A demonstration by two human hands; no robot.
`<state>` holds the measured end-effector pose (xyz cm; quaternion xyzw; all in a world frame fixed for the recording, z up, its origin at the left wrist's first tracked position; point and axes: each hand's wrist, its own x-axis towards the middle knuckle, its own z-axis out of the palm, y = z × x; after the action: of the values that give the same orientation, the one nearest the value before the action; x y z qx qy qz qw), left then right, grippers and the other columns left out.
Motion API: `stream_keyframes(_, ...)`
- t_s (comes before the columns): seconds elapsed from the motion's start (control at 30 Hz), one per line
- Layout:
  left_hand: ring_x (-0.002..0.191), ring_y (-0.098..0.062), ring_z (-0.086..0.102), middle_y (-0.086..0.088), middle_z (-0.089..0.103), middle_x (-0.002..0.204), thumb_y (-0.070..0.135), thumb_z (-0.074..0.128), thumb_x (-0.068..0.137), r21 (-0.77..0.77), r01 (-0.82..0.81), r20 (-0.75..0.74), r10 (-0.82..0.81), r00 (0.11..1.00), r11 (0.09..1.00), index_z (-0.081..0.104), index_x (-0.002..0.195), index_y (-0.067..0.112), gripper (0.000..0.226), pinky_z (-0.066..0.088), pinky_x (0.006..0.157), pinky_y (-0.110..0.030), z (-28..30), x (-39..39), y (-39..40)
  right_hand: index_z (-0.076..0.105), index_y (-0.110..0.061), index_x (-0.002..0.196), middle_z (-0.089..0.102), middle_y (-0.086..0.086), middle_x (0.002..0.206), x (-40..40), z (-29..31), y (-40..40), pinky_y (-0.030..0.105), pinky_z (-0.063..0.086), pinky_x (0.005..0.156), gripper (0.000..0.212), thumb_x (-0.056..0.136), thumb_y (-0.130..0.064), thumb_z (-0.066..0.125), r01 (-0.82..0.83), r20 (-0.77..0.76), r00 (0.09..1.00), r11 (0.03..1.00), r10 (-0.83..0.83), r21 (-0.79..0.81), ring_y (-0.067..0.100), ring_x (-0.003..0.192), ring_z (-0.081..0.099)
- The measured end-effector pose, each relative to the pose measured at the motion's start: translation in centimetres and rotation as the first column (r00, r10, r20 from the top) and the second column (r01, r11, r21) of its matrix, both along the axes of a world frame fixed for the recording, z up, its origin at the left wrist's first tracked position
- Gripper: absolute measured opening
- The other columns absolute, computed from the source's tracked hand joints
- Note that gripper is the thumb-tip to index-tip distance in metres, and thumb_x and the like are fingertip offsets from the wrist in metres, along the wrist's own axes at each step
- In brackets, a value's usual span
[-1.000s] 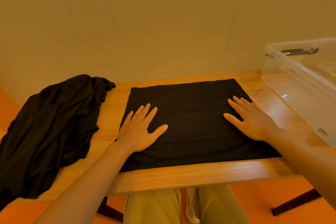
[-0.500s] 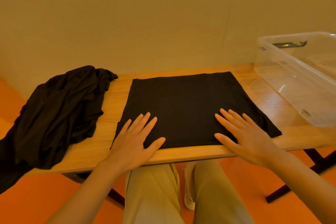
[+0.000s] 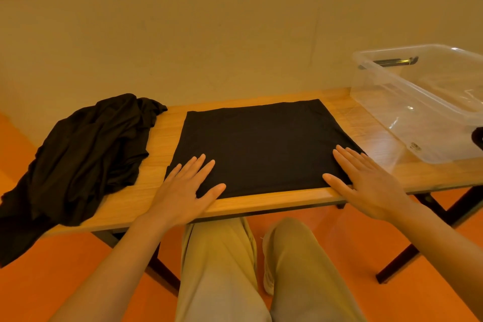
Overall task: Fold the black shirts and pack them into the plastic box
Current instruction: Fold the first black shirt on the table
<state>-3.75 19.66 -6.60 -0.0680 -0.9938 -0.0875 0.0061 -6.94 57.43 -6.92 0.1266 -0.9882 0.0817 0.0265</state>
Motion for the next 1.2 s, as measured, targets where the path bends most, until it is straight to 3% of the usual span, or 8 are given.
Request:
stream_keyframes(0.17,0.144,0.004,-0.002,0.018,0.005,0.158,0.091,0.000,0.067,0.064,0.059,-0.028,-0.057,0.998,0.996,0.015,0.150,0.039,0.099,0.000,0.118,-0.024,0.2,1.5,-1.0,0.014,-0.028,0.152,0.006,-0.015,0.157,1.4,-0.1,1.4,0.025,0.006,0.112,0.088,0.080,-0.079,0.006,0.005,-0.053,0.999,0.998,-0.009,-0.067,-0.001,0.142,-0.002)
stream_keyframes(0.37,0.137,0.019,0.003,0.023,0.020,0.151,0.085,0.024,0.078,0.078,0.192,-0.175,-0.176,0.969,0.978,0.030,0.144,0.038,0.081,0.002,0.111,-0.004,-0.9,4.8,-4.2,0.014,-0.041,0.147,0.008,-0.026,0.154,3.0,-0.2,4.3,0.026,0.028,0.111,0.073,0.085,-0.077,0.027,-0.187,-0.070,0.981,0.980,0.182,-0.063,-0.008,0.141,0.003)
stream_keyframes(0.6,0.122,-0.008,0.054,0.009,0.057,0.128,0.019,0.078,0.074,0.144,0.245,-0.362,-0.180,0.915,0.959,0.060,0.122,0.022,0.051,0.023,0.108,-0.005,-1.1,6.7,-5.0,0.035,-0.041,0.137,0.032,-0.021,0.146,3.3,0.3,5.0,0.029,0.039,0.108,0.063,0.088,-0.017,0.066,-0.259,-0.081,0.965,0.951,0.248,-0.171,0.001,0.136,0.029)
stream_keyframes(0.8,0.102,0.010,0.057,0.018,0.066,0.102,0.000,0.077,0.075,0.255,0.144,-0.455,-0.012,0.890,0.956,0.072,0.104,0.023,0.037,0.048,0.092,-0.017,0.5,8.0,-7.0,0.060,-0.050,0.109,0.050,-0.054,0.101,3.3,1.7,5.9,0.020,0.046,0.095,0.050,0.085,-0.006,0.065,-0.186,-0.108,0.982,0.898,0.155,-0.399,-0.026,0.104,0.047)
stream_keyframes(0.9,0.095,0.016,0.057,0.021,0.066,0.098,0.008,0.074,0.079,0.461,0.034,-0.353,0.148,0.924,0.887,0.071,0.095,0.035,0.031,0.043,0.082,-0.003,1.5,8.0,-7.4,0.066,-0.058,0.092,0.063,-0.038,0.093,3.2,3.4,5.6,0.019,0.046,0.080,0.031,0.079,-0.030,0.071,-0.121,-0.034,0.992,0.826,0.123,-0.551,-0.015,0.093,0.058)
stream_keyframes(0.97,0.094,0.005,0.060,0.015,0.068,0.098,0.012,0.072,0.082,0.598,-0.052,-0.250,0.248,0.936,0.800,0.072,0.092,0.035,0.026,0.043,0.081,-0.012,2.3,7.6,-7.4,0.073,-0.045,0.086,0.071,-0.020,0.091,2.6,4.2,5.5,0.022,0.049,0.077,0.023,0.066,-0.056,0.075,-0.064,0.046,0.990,0.714,0.133,-0.697,-0.005,0.088,0.064)
stream_keyframes(1.1,0.087,0.007,0.063,0.021,0.072,0.084,0.010,0.070,0.084,0.707,-0.051,-0.205,0.273,0.940,0.706,0.072,0.088,0.031,0.022,0.046,0.074,-0.009,3.9,6.1,-6.8,0.073,-0.021,0.082,0.073,-0.012,0.081,1.0,5.0,5.3,0.029,0.048,0.089,0.011,0.080,-0.011,0.071,0.036,0.080,0.996,0.618,0.044,-0.785,0.001,0.080,0.066)
stream_keyframes(1.2,0.085,0.007,0.065,0.024,0.071,0.084,0.013,0.070,0.083,0.790,-0.054,-0.183,0.319,0.930,0.611,0.073,0.091,0.025,0.015,0.048,0.078,-0.015,4.8,4.5,-6.9,0.073,-0.015,0.093,0.074,-0.005,0.089,-0.8,5.8,5.6,0.025,0.053,0.084,0.018,0.077,-0.023,0.074,0.089,0.125,0.992,0.532,0.032,-0.842,0.016,0.093,0.067)
